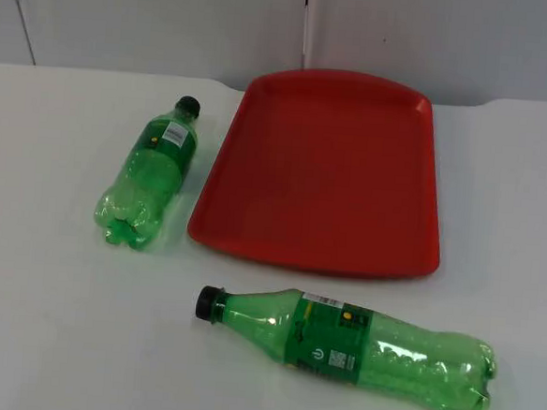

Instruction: Place the bottle upright on the tray.

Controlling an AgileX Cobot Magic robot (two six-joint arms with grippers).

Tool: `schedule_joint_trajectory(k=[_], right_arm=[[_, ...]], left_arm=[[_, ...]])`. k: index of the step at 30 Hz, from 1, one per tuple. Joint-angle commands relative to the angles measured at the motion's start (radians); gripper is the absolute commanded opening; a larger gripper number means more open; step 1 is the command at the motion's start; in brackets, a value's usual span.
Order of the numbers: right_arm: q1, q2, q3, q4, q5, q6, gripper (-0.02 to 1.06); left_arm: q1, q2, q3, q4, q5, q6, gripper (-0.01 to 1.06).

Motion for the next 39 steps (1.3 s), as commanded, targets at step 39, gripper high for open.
schedule_joint_trajectory(k=[39], right_arm=[[-0.007,-0.003,0.002,0.005,-0.007,-0.006,1.05]], left_arm=[[0.003,0.442,-0.015,-0.126,-0.368,0.0,1.05]])
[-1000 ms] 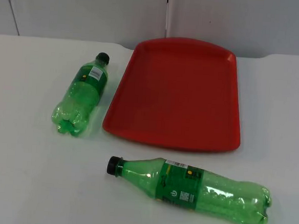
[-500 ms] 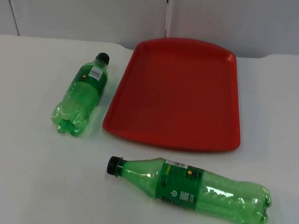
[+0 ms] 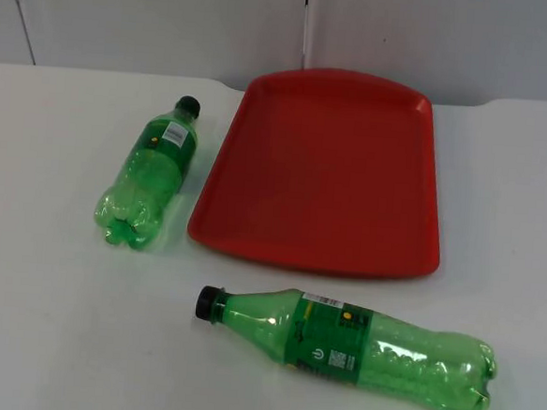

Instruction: Place the bottle upright on the tray.

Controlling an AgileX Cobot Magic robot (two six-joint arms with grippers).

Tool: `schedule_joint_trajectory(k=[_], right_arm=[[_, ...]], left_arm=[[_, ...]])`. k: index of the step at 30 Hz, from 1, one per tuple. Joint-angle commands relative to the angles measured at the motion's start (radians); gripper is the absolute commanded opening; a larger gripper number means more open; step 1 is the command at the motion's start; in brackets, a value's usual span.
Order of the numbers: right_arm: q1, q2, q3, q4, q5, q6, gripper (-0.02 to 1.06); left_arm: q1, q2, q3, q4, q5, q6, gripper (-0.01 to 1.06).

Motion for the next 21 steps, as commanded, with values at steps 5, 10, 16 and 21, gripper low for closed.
schedule_joint_trajectory(k=[5,10,16,21], right_arm=[[-0.007,-0.003,0.002,0.005,-0.005,-0.006,1.05],[-0.007,-0.003,0.002,0.005,-0.005,-0.006,1.05],[-0.007,-0.003,0.002,0.005,-0.005,-0.006,1.05],[-0.007,-0.003,0.002,0.005,-0.005,-0.006,1.05]], left_arm=[[0.003,0.129,-0.004,-0.013,-0.139,0.011,1.05],[0.003,0.235,-0.043,-0.02,-0.194,0.015,1.05],[0.003,0.394,-0.167,-0.02,-0.194,0.034,1.05],[0.003,0.545,-0.295,-0.022,-0.176,0.055,1.05]])
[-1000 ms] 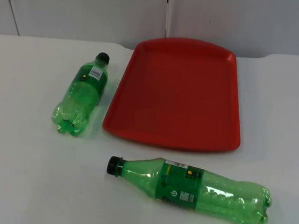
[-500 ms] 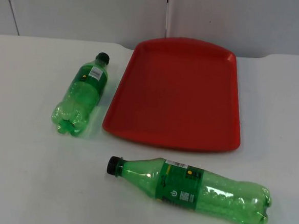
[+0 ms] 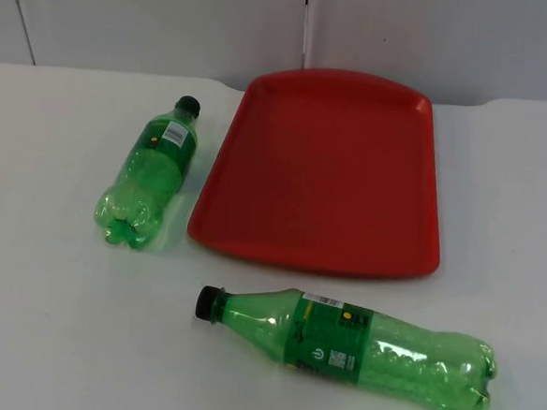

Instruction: Place the bottle upright on the tray.

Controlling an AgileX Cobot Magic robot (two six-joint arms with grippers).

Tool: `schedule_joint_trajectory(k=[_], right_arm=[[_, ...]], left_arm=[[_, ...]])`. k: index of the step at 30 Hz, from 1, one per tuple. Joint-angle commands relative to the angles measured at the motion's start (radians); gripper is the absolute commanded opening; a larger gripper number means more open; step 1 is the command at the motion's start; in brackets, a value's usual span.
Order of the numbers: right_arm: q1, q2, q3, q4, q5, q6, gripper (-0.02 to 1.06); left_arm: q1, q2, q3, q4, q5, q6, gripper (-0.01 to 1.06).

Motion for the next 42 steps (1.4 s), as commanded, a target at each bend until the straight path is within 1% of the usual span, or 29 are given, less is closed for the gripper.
schedule_joint_trajectory(k=[1,3,6,7,12,13,15,17,18,21,29,33,37,38,42], right_arm=[[-0.007,-0.003,0.002,0.005,-0.005,-0.006,1.05],[-0.007,-0.003,0.002,0.005,-0.005,-0.006,1.05],[-0.007,-0.003,0.002,0.005,-0.005,-0.006,1.05],[-0.007,-0.003,0.002,0.005,-0.005,-0.006,1.05],[-0.007,-0.003,0.002,0.005,-0.005,-0.006,1.05],[-0.007,-0.003,0.002,0.005,-0.005,-0.006,1.05],[-0.007,-0.003,0.002,0.005,-0.005,-0.006,1.05],[-0.007,-0.003,0.002,0.005,-0.005,-0.006,1.05],[-0.007,-0.003,0.002,0.005,-0.005,-0.006,1.05],[-0.007,-0.003,0.002,0.005,-0.005,-0.006,1.05],[-0.007,-0.003,0.002,0.005,-0.005,-0.006,1.05],[-0.007,-0.003,0.002,0.005,-0.005,-0.006,1.05],[-0.007,-0.003,0.002,0.005,-0.005,-0.006,1.05],[-0.007,-0.003,0.002,0.005,-0.005,-0.006,1.05],[-0.007,-0.003,0.002,0.005,-0.005,-0.006,1.05]], left_arm=[[0.003,0.061,-0.058,-0.017,-0.002,0.006,1.05],[0.003,0.116,-0.113,-0.035,0.004,0.012,1.05],[0.003,0.194,-0.189,-0.105,0.009,0.077,1.05],[0.003,0.194,-0.189,-0.105,0.009,0.077,1.05],[0.003,0.311,-0.298,-0.212,0.011,0.174,1.05],[0.003,0.311,-0.298,-0.212,0.011,0.174,1.05],[0.003,0.356,-0.334,-0.247,0.016,0.214,1.05],[0.003,0.398,-0.374,-0.264,0.03,0.231,1.05],[0.003,0.398,-0.374,-0.264,0.03,0.231,1.05],[0.003,0.481,-0.436,-0.279,0.061,0.265,1.05],[0.003,0.62,-0.505,-0.315,0.064,0.314,1.05],[0.003,0.693,-0.551,-0.32,0.096,0.32,1.05],[-0.002,0.812,-0.649,-0.321,0.168,0.331,1.05],[-0.002,0.812,-0.649,-0.321,0.168,0.331,1.05],[-0.021,0.921,-0.755,-0.326,0.232,0.338,1.05]])
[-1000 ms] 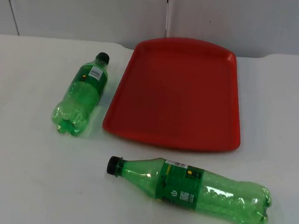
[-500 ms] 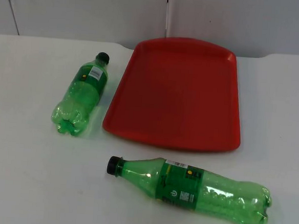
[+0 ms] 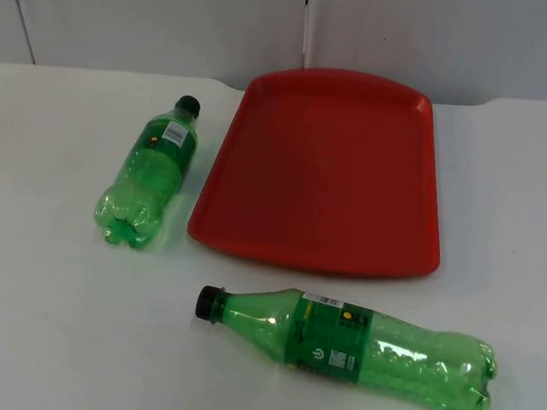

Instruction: Place the bottle upright on the tray.

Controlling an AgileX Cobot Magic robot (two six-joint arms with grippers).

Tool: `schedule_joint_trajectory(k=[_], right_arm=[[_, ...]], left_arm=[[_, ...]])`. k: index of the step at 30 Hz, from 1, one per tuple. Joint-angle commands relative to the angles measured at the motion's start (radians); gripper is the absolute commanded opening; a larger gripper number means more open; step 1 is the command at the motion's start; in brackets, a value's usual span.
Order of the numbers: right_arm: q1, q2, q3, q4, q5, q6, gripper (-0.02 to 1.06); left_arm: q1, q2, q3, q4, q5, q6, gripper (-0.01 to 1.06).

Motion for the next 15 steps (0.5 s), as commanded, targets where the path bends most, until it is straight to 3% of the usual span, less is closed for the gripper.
schedule_joint_trajectory(k=[1,15], right_arm=[[-0.007,-0.003,0.002,0.005,-0.005,-0.006,1.05],[-0.007,-0.003,0.002,0.005,-0.005,-0.006,1.05]], left_arm=[[-0.015,0.036,-0.042,-0.018,0.031,0.005,1.05],[-0.105,0.311,-0.335,0.011,0.139,-0.032,1.05]])
